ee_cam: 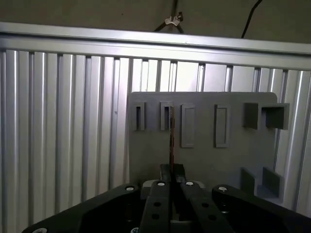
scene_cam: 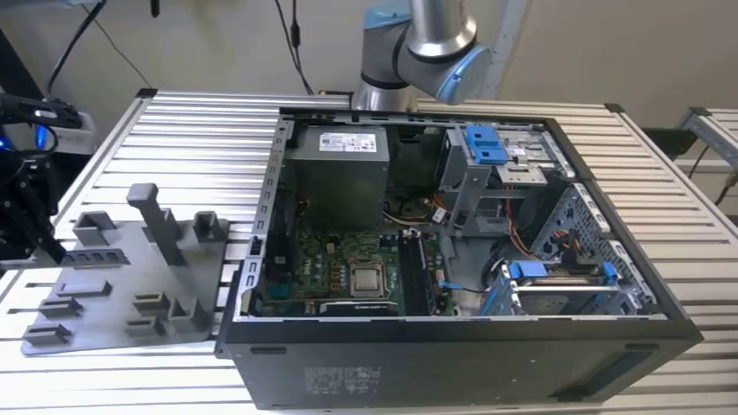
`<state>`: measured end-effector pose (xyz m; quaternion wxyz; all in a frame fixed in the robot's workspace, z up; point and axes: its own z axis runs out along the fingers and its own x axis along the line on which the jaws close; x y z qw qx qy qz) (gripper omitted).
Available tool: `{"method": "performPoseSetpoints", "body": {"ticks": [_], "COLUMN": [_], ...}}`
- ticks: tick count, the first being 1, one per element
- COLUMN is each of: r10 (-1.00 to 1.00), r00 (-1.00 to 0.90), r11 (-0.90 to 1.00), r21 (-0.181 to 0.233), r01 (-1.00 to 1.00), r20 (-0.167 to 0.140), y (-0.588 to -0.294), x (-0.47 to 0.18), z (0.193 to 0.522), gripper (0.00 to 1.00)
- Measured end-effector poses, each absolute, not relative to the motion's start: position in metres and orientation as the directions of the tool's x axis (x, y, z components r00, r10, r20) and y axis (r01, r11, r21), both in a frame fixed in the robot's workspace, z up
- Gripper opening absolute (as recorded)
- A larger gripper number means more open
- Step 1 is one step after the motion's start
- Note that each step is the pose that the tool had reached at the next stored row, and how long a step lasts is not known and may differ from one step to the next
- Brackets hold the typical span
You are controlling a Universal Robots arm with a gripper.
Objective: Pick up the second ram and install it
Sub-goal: 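Pick up the second ram and move it above second insertion slot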
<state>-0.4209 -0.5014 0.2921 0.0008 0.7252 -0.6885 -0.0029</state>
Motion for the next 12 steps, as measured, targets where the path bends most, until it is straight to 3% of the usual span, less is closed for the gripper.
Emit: {"method": "performPoseSetpoints", "body": {"ticks": [12], "r10": [-0.999], "r00": [0.052], "r11": [-0.052], "r21": [0.005], "r01": [-0.999], "r20": [-0.003], "y": [-0.5014], "x": [-0.4224], "z": [0.3023], "gripper": [0.14]}}
